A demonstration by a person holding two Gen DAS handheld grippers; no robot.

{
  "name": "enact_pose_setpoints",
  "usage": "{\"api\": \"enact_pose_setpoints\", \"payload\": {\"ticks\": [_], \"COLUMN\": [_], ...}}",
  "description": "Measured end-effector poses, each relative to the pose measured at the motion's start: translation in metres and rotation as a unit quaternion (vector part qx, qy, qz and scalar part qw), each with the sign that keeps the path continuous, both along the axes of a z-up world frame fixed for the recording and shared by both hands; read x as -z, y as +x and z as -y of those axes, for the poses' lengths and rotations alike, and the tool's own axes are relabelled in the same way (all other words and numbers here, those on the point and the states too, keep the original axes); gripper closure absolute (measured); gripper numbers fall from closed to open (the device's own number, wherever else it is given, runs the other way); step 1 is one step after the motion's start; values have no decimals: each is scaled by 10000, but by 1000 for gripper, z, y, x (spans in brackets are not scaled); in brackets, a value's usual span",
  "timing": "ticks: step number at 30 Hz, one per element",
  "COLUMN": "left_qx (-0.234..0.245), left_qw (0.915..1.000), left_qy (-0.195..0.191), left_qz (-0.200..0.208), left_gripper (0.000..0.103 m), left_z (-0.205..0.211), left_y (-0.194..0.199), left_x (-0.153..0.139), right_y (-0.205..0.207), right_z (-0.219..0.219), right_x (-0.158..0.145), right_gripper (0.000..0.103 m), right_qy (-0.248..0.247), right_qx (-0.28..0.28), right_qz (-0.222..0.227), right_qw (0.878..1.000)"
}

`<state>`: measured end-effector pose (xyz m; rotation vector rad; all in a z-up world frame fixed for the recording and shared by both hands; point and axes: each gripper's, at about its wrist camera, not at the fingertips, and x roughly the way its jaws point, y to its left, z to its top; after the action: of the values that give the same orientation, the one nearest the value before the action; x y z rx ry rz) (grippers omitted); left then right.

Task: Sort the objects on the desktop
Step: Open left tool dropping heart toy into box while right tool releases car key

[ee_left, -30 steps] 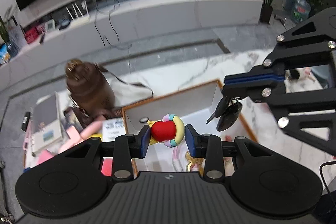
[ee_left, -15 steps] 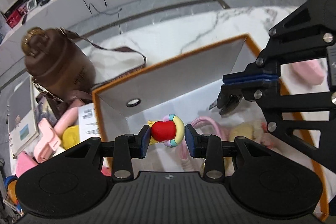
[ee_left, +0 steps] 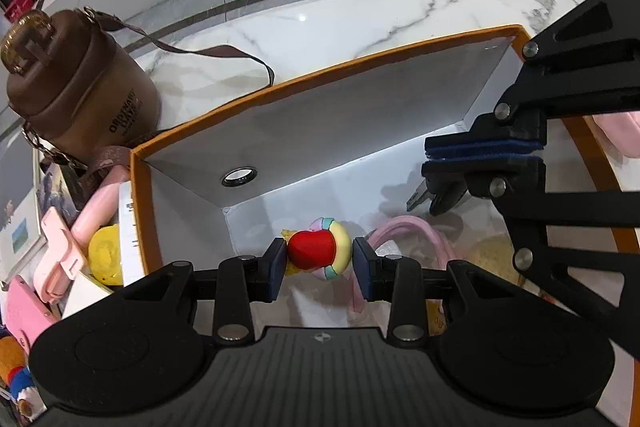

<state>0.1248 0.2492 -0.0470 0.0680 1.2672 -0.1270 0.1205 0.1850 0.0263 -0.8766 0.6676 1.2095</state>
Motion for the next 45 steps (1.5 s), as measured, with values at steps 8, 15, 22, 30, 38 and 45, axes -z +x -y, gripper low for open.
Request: {"api": "enact_pose_setpoints", "payload": {"ticks": [8, 15, 22, 30, 38, 45], "left_qx": [-203, -174, 54, -36, -3, 92], "left_qw": [9986, 9985, 9981, 9985, 9986, 9973], "left_qy": [-384, -113, 52, 118, 473, 724], "left_qz": [-317, -502, -609, -536, -245, 22], "left_gripper": [62, 53, 45, 41, 37, 37], "left_z": [-7, 1, 8, 13, 27, 38], "left_y": [11, 17, 14, 9, -4, -7], "left_x": [15, 26, 31, 17, -20, -63], "right_y": [0, 1, 1, 0, -20, -35], "right_z": [-8, -26, -21, -16, -1, 14], "right_x": [16, 36, 37, 21, -14, -53], "right_gripper": [99, 97, 71, 68, 67, 67], "right_qy": [-306, -742, -725, -602, -435, -276], "right_qx": [-485, -615, -538, -495, -490, -459], "right_qz": [24, 97, 118, 115, 275, 472], "right_qw": [9984, 9953, 9958, 9969, 9975, 9974]}}
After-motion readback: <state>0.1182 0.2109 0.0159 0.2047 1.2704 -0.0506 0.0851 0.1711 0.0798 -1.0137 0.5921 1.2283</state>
